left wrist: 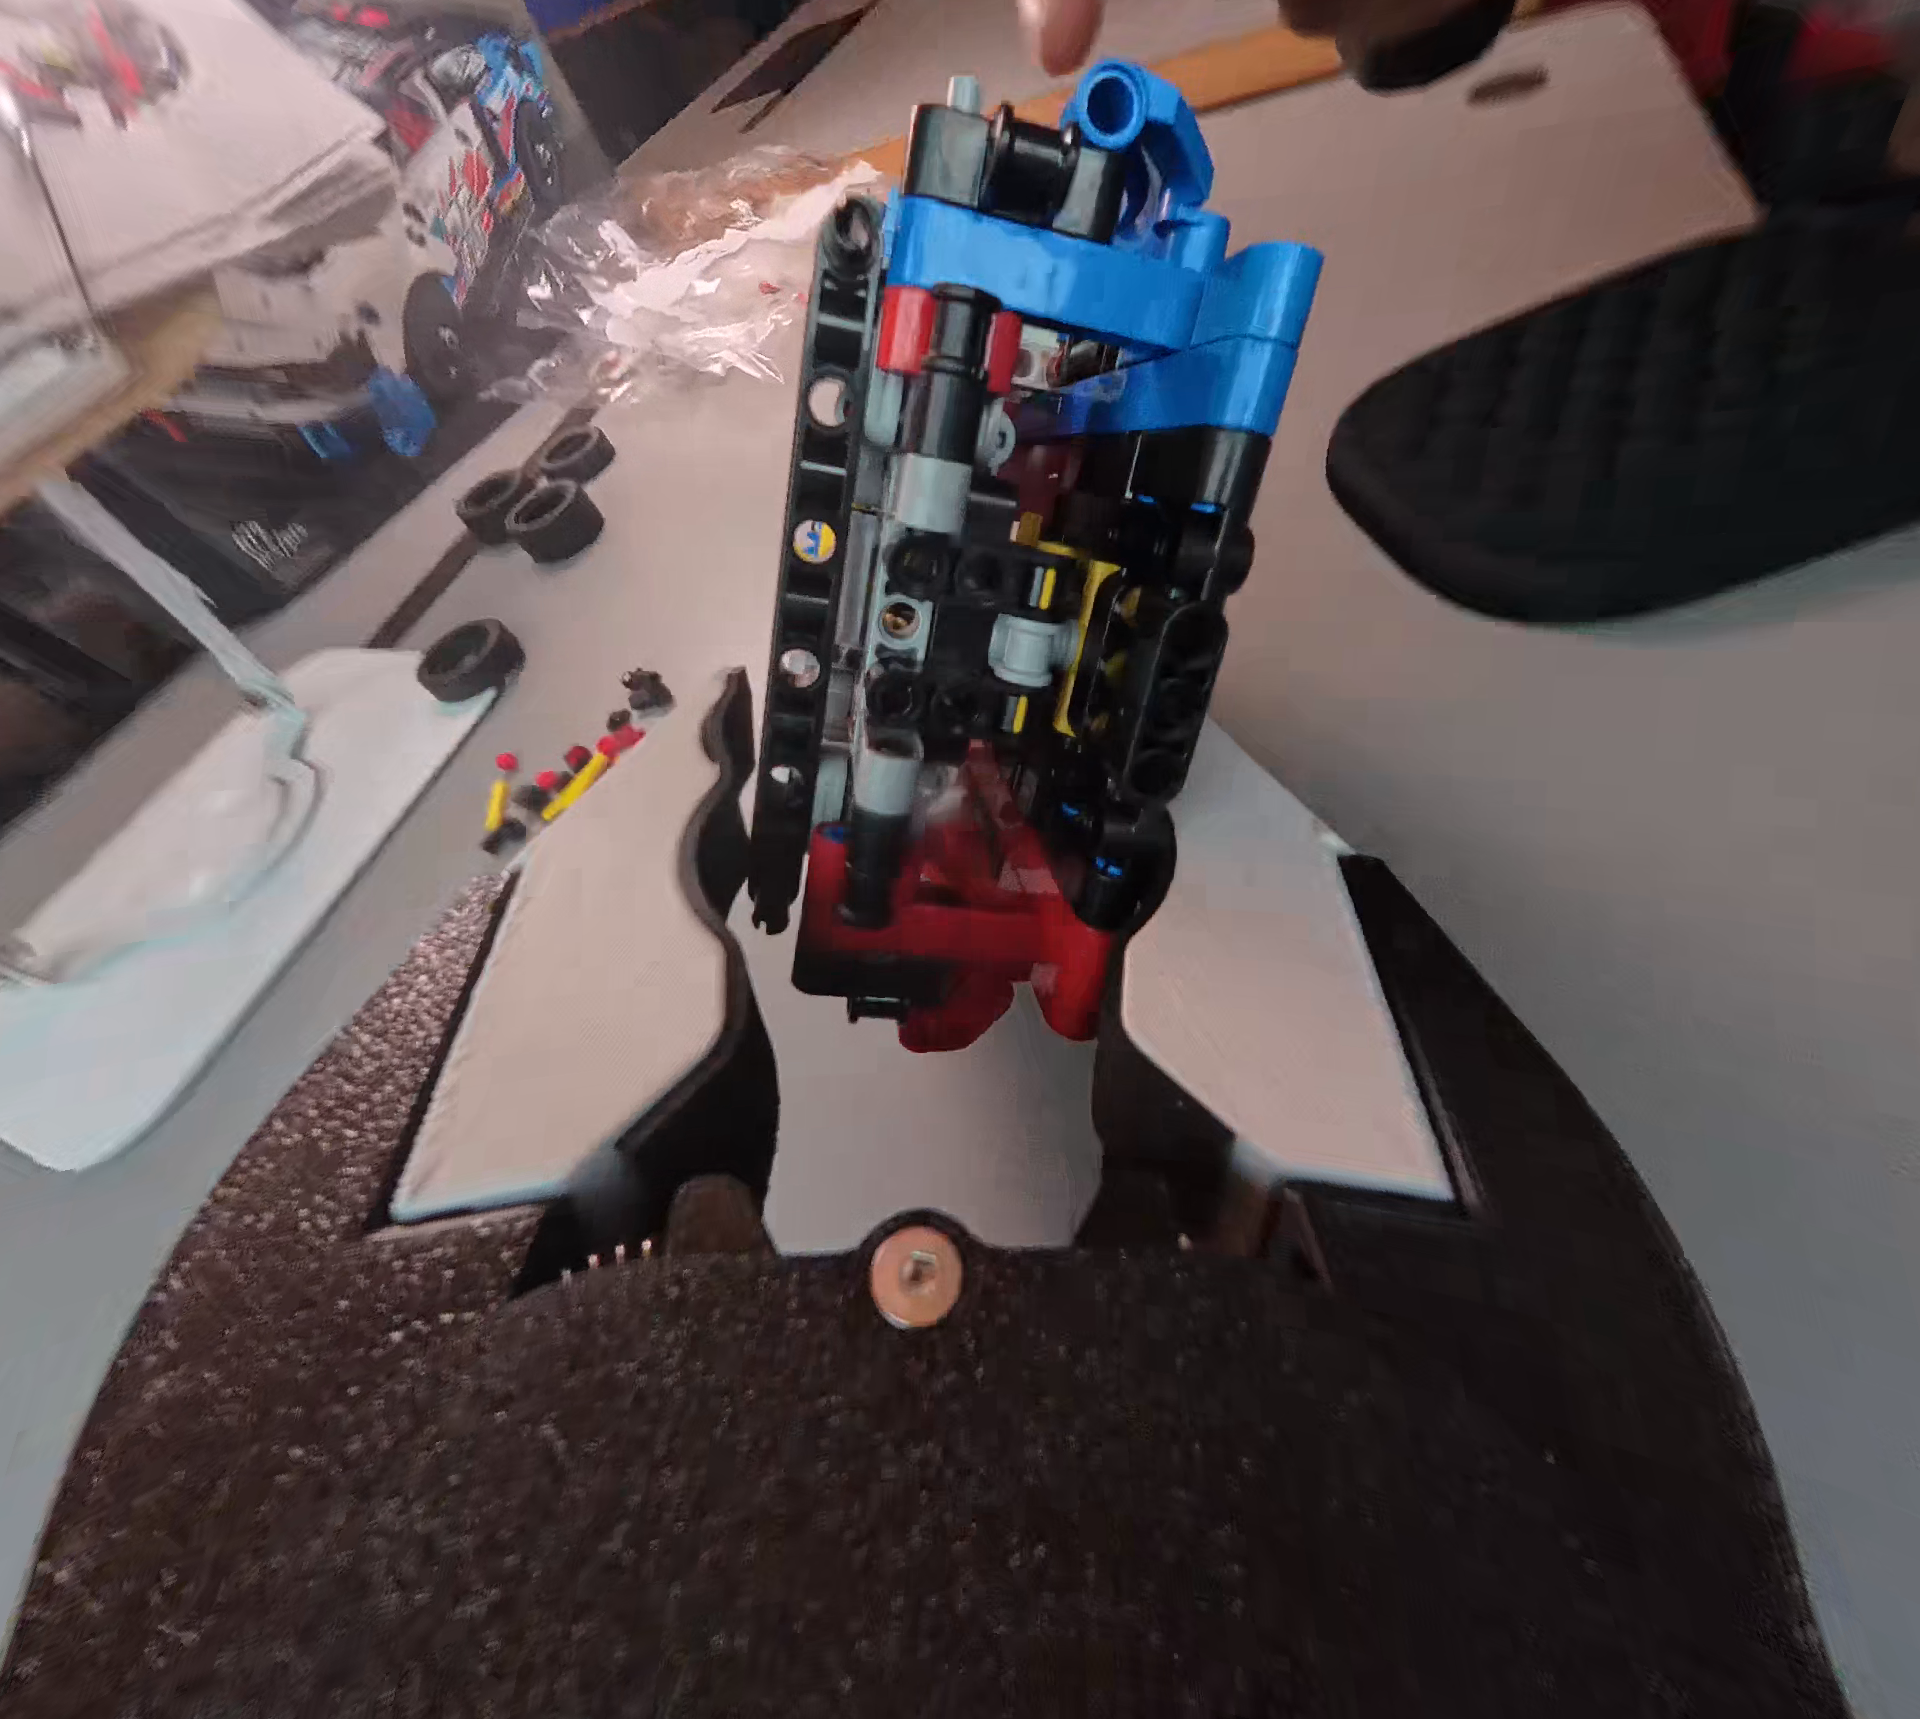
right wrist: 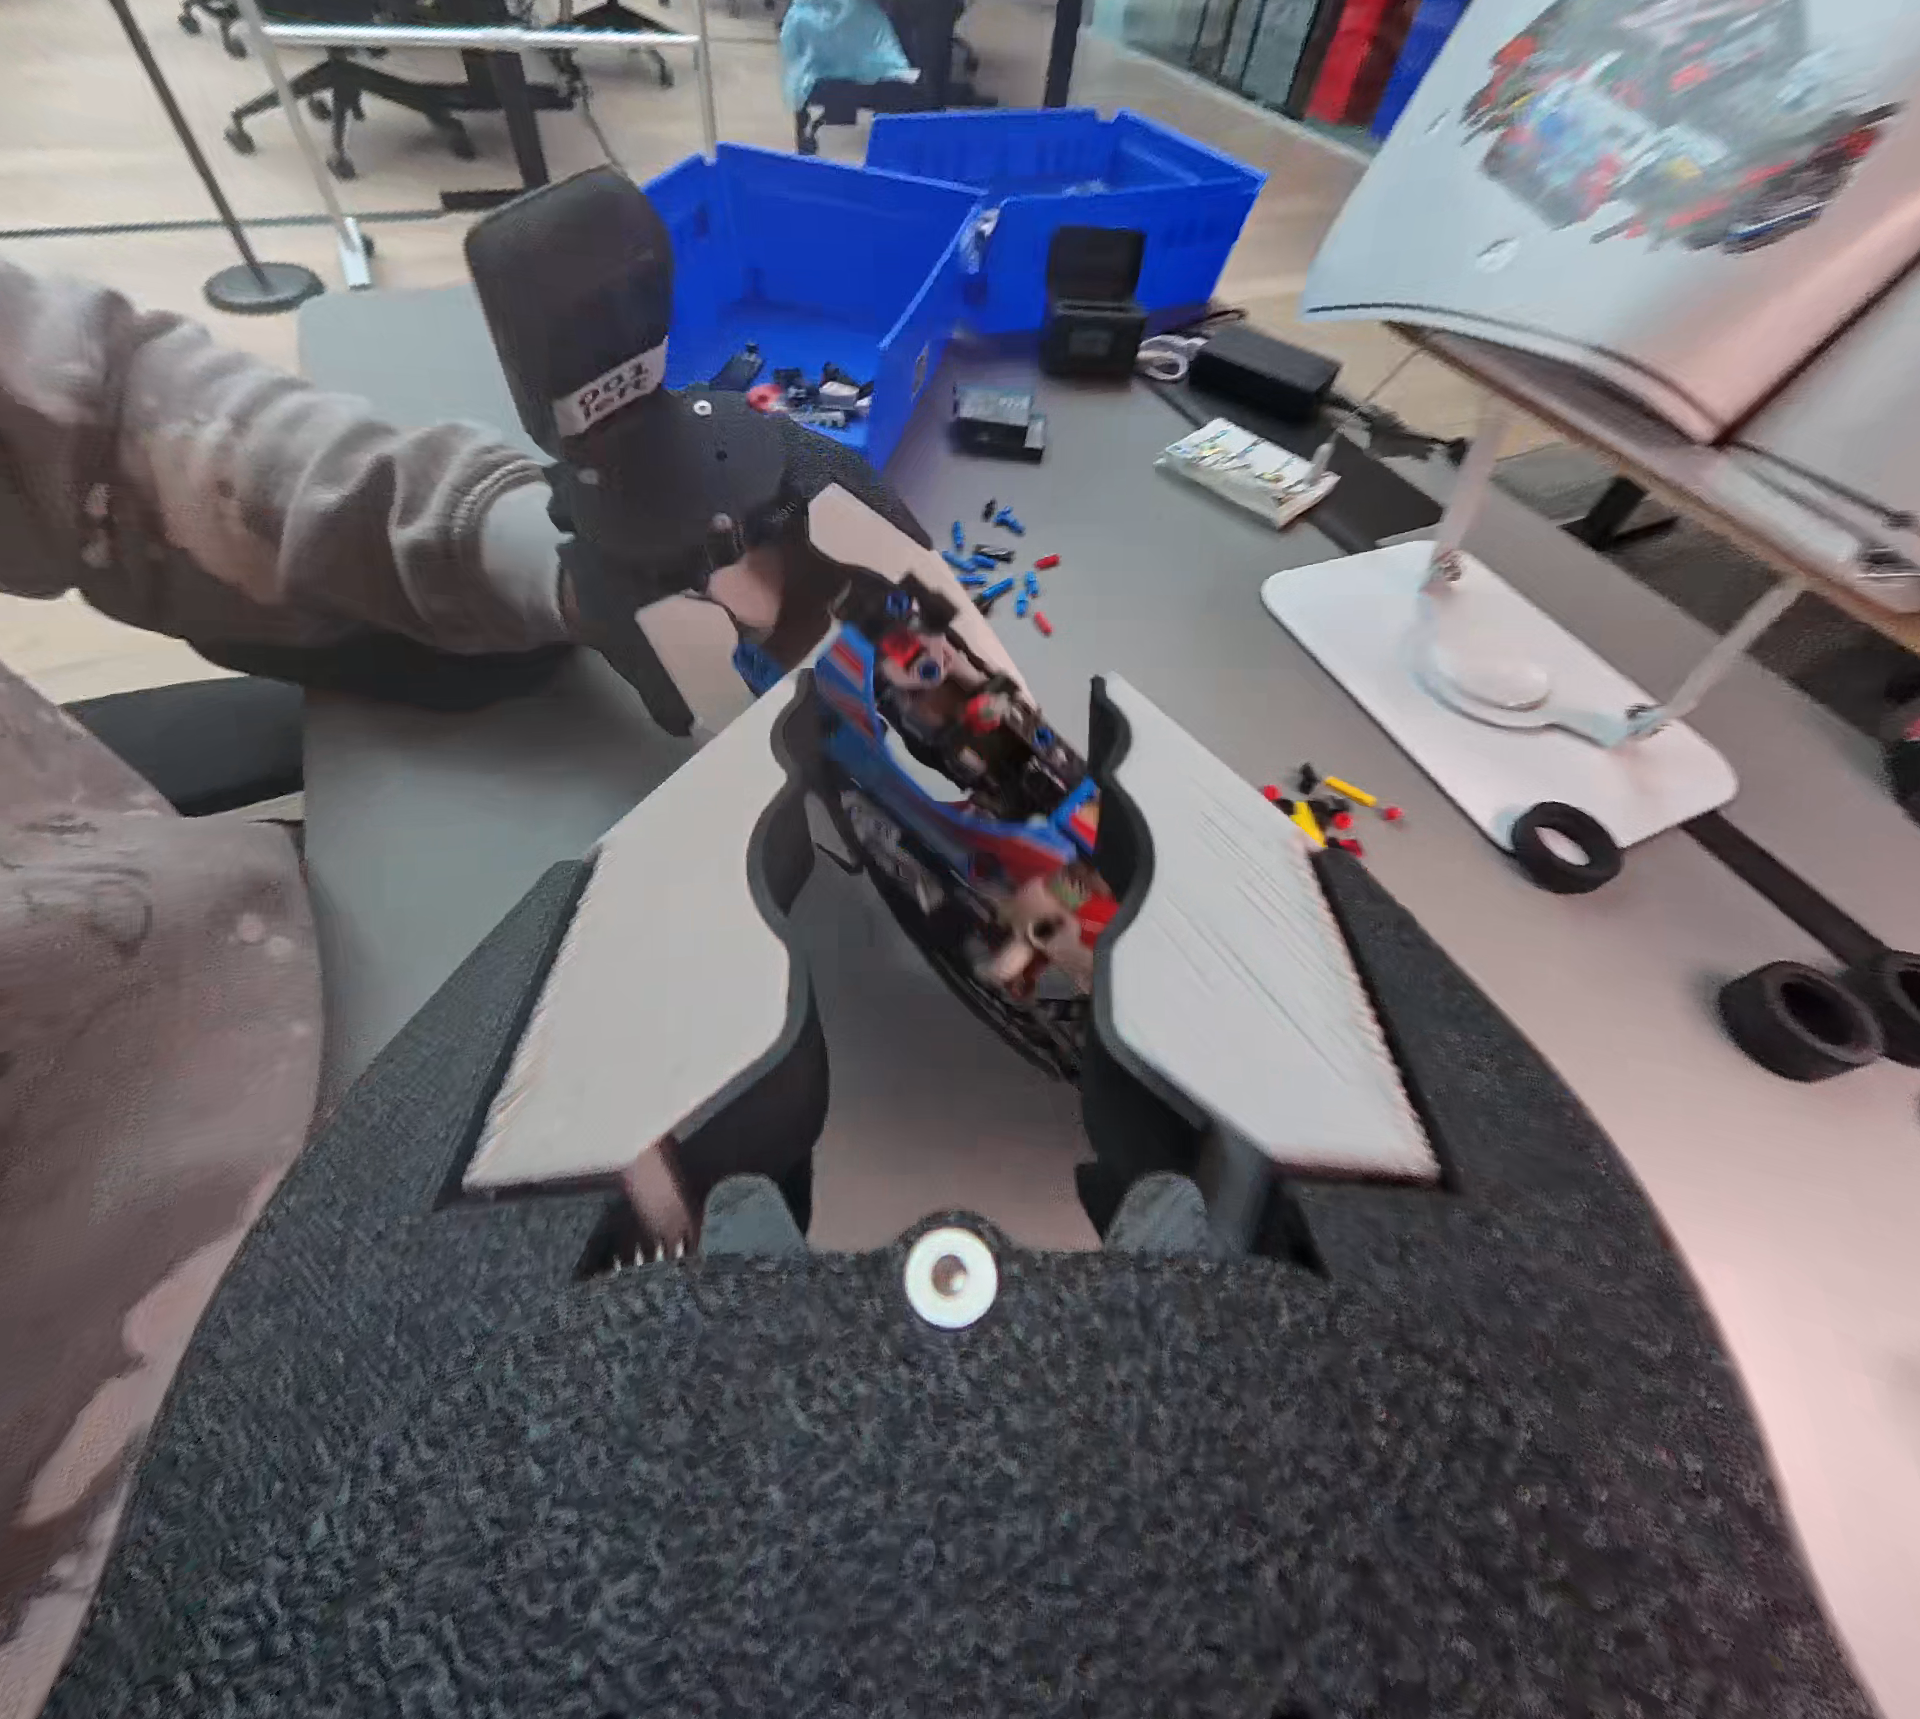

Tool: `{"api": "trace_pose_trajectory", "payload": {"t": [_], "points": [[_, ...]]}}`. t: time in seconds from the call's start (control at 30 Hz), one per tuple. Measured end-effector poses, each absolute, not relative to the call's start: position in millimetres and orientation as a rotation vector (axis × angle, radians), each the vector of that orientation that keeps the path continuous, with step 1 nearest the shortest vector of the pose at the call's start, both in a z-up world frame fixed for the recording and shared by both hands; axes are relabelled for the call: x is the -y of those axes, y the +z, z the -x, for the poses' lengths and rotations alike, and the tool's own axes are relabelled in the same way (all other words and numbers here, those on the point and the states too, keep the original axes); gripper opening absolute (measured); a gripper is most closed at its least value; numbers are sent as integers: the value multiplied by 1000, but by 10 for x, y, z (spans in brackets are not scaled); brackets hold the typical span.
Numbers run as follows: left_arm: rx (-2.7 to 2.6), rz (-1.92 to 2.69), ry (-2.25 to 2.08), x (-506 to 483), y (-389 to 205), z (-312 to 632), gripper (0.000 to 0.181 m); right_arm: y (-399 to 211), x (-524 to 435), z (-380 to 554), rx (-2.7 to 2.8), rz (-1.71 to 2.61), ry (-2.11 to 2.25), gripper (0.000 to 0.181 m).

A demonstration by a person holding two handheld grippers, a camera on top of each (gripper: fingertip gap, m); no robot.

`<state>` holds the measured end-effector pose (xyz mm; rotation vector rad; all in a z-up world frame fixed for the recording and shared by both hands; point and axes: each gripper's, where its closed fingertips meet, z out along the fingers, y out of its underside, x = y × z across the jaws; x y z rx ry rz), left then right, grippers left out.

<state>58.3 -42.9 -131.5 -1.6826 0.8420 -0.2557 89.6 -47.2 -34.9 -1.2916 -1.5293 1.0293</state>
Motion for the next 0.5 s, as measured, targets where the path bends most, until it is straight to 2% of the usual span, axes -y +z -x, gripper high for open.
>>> {"api": "trace_pose_trajectory", "payload": {"t": [0.1, 0.27, 0.43, 0.5], "points": [[-432, 1822, -729, 329, -1163, -395, 70, -447, 101, -1080, 1462, 1292, 916, 63], [120, 1903, -1335, 235, -1296, -229, 71, -1073, -237, -1154, 1465, 1384, 666, 87], [378, 1877, -1584, 227, -1408, -338, 70, -1300, -8, -877, 1586, 1251, 440, 97], [429, 1850, -1654, 235, -1393, -404, 67, -1395, 44, -798, 1659, 1214, 346, 88]]}}
